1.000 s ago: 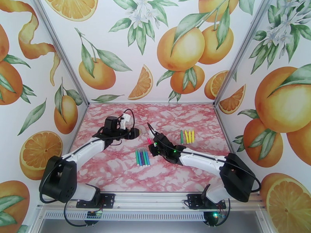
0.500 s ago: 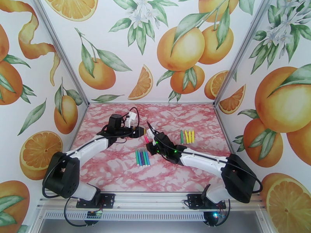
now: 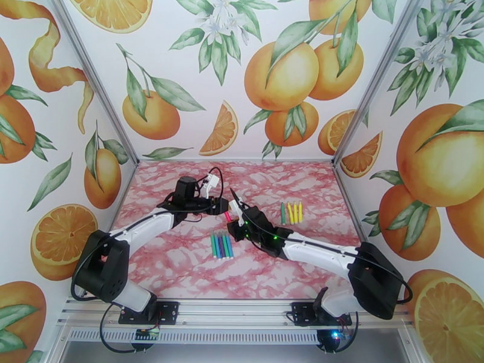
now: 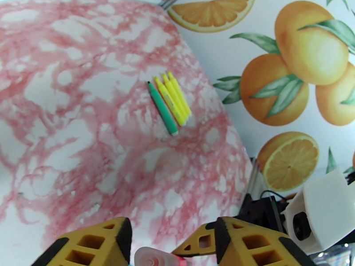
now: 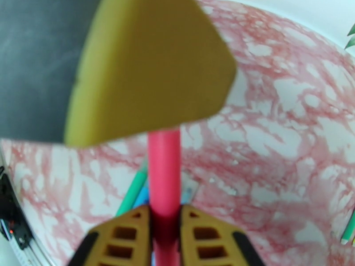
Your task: Open the pen caps
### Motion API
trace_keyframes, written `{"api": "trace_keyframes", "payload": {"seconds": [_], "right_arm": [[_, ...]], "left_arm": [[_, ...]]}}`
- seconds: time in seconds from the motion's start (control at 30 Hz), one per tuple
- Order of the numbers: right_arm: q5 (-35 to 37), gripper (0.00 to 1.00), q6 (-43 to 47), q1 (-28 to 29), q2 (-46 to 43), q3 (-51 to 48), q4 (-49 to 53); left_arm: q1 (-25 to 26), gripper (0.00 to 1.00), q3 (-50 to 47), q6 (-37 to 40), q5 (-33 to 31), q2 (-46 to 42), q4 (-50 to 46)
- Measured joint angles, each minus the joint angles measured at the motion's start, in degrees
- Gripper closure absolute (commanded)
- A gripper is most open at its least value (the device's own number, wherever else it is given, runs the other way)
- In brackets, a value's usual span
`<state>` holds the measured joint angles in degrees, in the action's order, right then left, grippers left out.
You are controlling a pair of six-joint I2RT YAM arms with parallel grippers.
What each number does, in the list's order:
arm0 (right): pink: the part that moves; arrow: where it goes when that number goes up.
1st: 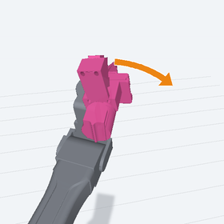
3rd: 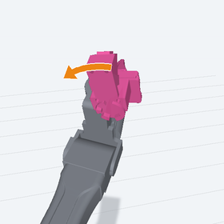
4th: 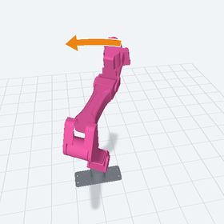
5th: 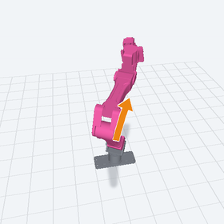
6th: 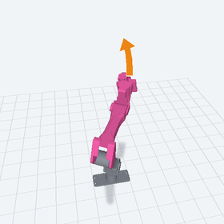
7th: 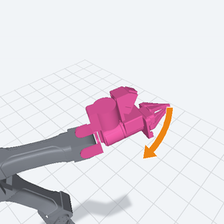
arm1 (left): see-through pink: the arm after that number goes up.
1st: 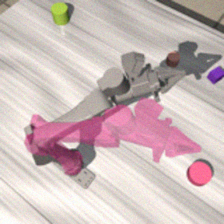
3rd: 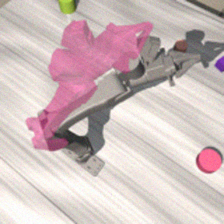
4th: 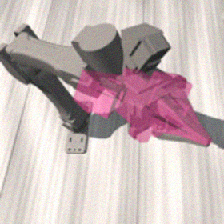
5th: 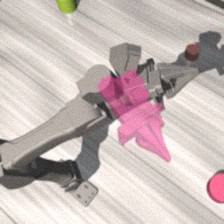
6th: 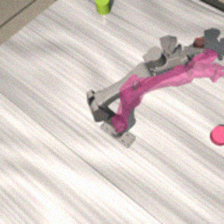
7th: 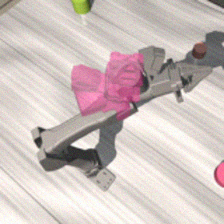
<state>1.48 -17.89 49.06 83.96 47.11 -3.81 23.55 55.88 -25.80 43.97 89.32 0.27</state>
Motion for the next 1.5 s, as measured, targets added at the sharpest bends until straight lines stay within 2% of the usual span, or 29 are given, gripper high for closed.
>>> {"api": "trace_keyframes", "payload": {"seconds": [0.13, 0.5, 0.67, 0.73, 0.9, 1.07, 1.5], "right_arm": [[0.0, 0.82, 0.2, 0.0, 0.0, -0.3, -0.8], [0.0, 0.81, 0.4, 0.0, -0.7, -1.2, -2.5], [0.0, 0.69, 0.5, 0.0, -0.9, -1.3, -2.8], [0.0, 0.64, 0.5, 0.0, -0.9, -1.3, -3.0], [-0.2, 0.65, 0.3, -0.5, -0.9, -2.1, -4.9], [-1.7, 0.73, 0.0, -1.5, -0.8, -2.5, -6.8], [-4.8, 0.83, -0.7, -2.1, -0.7, -3.4, -9.5]], "left_arm": [[0.2, 0.67, 0.3, -0.7, 0.5, 0.0, 0.1], [0.2, 0.87, 0.6, -1.2, 0.8, 0.5, 0.4], [0.3, 0.96, 1.1, -1.3, 1.3, 0.7, 0.4], [0.4, 0.97, 1.4, -1.3, 1.6, 0.8, 0.4], [0.8, 0.99, 2.1, -1.2, 3.4, 0.8, 0.3], [0.9, 1.00, 2.6, -0.8, 4.5, 0.8, 0.3], [0.9, 1.00, 2.7, 0.3, 4.5, 0.8, -0.9]]}}
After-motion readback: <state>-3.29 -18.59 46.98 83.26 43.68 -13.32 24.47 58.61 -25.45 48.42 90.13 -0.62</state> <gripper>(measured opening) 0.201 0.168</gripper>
